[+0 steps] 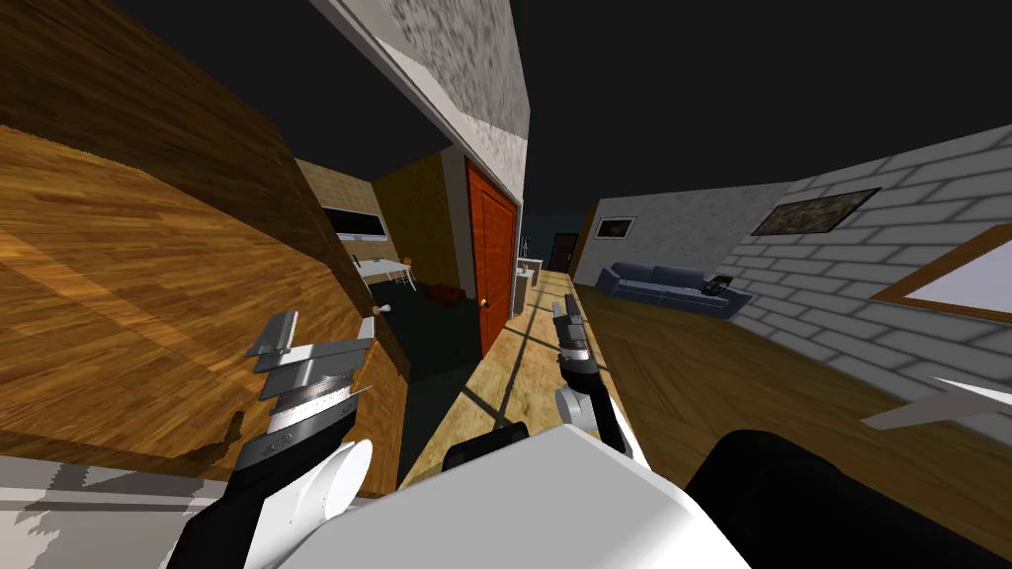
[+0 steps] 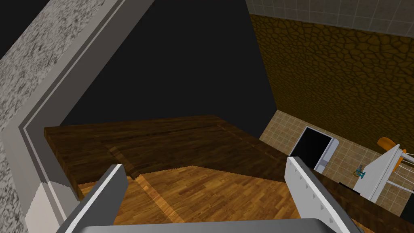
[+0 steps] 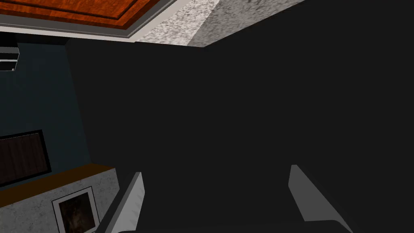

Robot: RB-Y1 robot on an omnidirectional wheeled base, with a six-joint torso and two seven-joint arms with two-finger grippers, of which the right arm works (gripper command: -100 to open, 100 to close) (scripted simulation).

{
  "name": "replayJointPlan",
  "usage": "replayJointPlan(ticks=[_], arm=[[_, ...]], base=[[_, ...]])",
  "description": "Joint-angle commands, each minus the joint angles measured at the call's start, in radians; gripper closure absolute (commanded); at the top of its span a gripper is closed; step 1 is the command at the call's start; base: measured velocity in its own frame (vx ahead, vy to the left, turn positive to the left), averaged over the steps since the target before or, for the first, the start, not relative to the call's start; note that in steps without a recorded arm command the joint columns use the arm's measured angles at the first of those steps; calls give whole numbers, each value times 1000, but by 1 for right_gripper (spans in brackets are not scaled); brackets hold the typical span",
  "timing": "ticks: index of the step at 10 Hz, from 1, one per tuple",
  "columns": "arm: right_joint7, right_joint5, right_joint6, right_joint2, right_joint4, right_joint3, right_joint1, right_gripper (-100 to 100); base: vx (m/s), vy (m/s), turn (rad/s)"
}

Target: Push the door open

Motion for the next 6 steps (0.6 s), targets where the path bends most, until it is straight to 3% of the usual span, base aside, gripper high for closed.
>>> replayJointPlan(ticks=[1, 6], arm=[[17, 19, -11, -7, 34, 4, -12, -100], [71, 80, -44, -25, 139, 17, -49, -100]], base=[[58, 88, -28], [126, -54, 2]])
